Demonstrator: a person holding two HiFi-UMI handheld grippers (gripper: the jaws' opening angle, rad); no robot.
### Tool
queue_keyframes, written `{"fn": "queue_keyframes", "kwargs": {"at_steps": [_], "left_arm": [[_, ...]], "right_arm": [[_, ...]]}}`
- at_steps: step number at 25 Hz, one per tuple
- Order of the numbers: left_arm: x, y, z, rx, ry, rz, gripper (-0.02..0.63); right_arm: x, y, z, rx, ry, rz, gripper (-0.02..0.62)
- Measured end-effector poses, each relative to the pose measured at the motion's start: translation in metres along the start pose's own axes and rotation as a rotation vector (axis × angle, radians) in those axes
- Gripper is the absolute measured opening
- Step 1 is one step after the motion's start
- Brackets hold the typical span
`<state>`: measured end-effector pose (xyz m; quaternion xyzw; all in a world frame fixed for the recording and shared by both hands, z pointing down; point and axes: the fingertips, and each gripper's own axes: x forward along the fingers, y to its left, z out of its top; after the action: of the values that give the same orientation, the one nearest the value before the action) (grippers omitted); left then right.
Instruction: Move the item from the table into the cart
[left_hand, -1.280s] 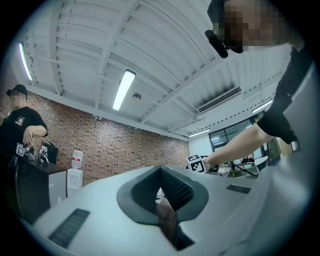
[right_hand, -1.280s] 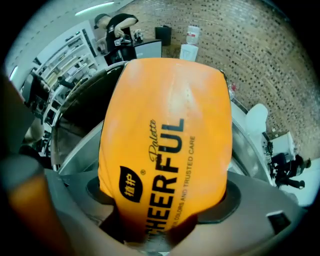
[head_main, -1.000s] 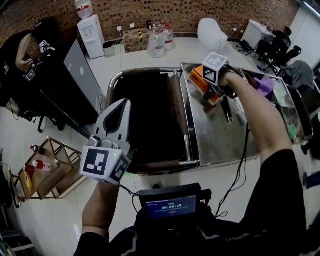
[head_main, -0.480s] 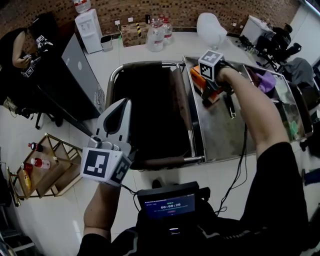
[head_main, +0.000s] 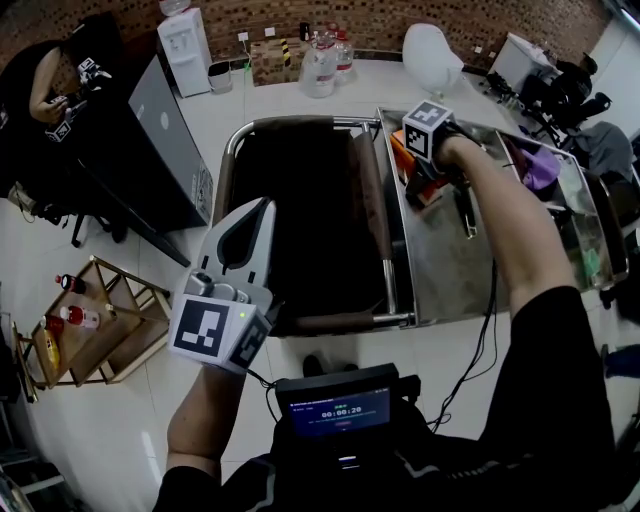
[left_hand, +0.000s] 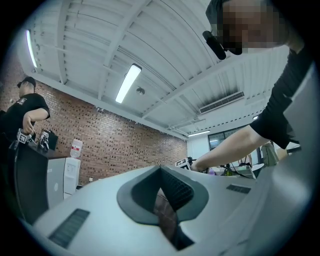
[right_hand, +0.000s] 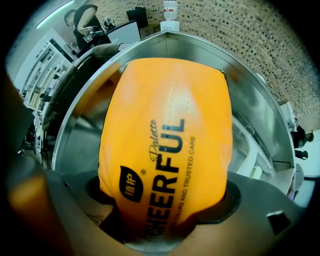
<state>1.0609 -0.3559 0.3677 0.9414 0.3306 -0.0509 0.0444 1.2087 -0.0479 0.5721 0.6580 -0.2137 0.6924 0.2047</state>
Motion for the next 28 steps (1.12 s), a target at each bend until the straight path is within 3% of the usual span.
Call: {"fn": "queue_keyframes", "kwargs": {"at_steps": [14, 21, 25, 28], "left_arm": [[0.005, -0.004, -0.003, -0.007, 0.002, 0.01, 0.008], [0.005, -0.009, 0.006, 0.005, -0.022, 0.02, 0.008], [0.009, -0.023, 0.012, 0.019, -0.013, -0.001, 0.008], [0.011, -0.036, 0.017, 0.024, -0.018, -0.015, 0.008]], "right_arm": [[0.0, 0.001, -0.003, -0.021, -0.015, 0.011, 0.466], [-0.008, 0.004, -0.002, -0.039, -0.058, 0.001, 0.497], [-0.016, 0.005, -0.004, -0.063, -0.089, -0.014, 0.56], [-0.027, 0.012, -0.009, -0.016, -0.132, 0.024, 0.56]]}}
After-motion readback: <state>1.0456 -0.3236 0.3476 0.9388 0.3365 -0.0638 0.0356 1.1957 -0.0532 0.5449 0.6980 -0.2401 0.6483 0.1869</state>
